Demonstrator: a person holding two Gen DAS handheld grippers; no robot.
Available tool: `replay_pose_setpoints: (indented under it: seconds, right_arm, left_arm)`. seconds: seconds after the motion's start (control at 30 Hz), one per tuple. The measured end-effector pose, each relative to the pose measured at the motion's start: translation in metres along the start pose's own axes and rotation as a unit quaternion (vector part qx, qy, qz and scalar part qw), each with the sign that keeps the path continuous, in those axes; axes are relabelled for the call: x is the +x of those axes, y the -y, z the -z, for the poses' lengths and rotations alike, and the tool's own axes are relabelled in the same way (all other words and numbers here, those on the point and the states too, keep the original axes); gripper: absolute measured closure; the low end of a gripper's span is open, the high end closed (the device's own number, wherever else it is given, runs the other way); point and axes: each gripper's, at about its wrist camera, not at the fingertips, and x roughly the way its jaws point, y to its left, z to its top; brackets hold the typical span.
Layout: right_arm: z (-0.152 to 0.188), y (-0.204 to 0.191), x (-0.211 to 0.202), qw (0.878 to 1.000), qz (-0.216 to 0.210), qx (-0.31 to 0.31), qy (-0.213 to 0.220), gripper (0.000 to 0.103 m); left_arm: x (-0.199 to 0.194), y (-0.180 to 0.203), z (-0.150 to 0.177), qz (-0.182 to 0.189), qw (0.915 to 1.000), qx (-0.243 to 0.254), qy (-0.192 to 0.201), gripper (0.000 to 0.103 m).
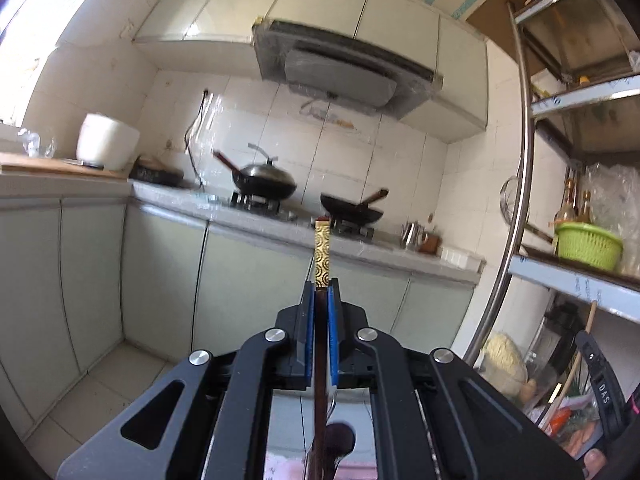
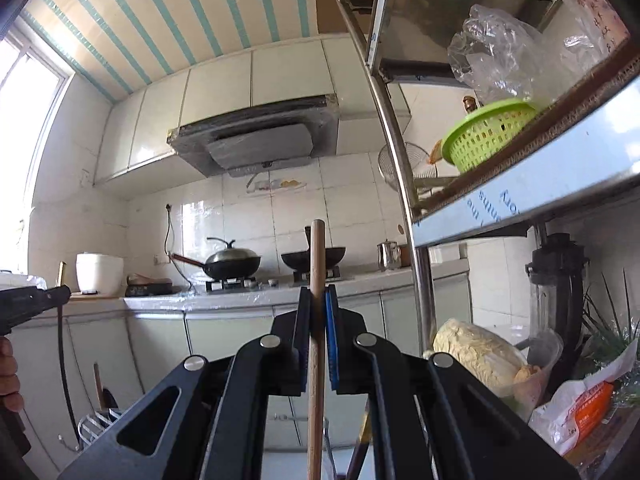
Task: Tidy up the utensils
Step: 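Lift the gold-tipped chopstick with the left tool while the right tool carries the wooden chopstick over the pink cup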
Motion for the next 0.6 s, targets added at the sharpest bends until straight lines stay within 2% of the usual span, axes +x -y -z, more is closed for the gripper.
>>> replay_pose_setpoints:
  seconds: [0.07, 0.13, 0.3, 0.43, 0.5, 0.6]
  right_arm:
    - [0.007, 0.001, -0.004, 1.000, 0.002, 0.008, -0.012, 0.096]
    - [0.013, 0.003, -0.011, 1.000, 0.004, 0.017, -0.015, 0.096]
    - [0.005, 0.003, -0.015, 1.000, 0.003, 0.023, -0.005, 0.096]
    - [-0.001, 0.005, -0.010, 1.000, 0.004, 0.031, 0.000, 0.096]
    - [0.006, 0.007, -0.010, 0.999, 0.009, 0.036, -0.008, 0.096]
    - [0.017, 0.011, -0.014, 0.999, 0.018, 0.045, -0.025, 0.096]
  left_arm:
    - [0.003, -0.004, 0.011, 0.000, 0.9999, -0.003, -0.015, 0.098]
    - [-0.001, -0.008, 0.016, 0.001, 0.9998, -0.013, -0.013, 0.098]
    - [-0.017, -0.011, -0.011, 0.004, 0.9987, -0.030, 0.041, 0.098]
    - [-0.017, -0.004, -0.016, 0.005, 0.9981, -0.011, 0.061, 0.098]
    - [-0.013, 0.000, -0.005, 0.001, 0.9983, 0.005, 0.057, 0.098]
    - [-0.004, 0.001, 0.015, -0.008, 0.9993, 0.020, 0.032, 0.098]
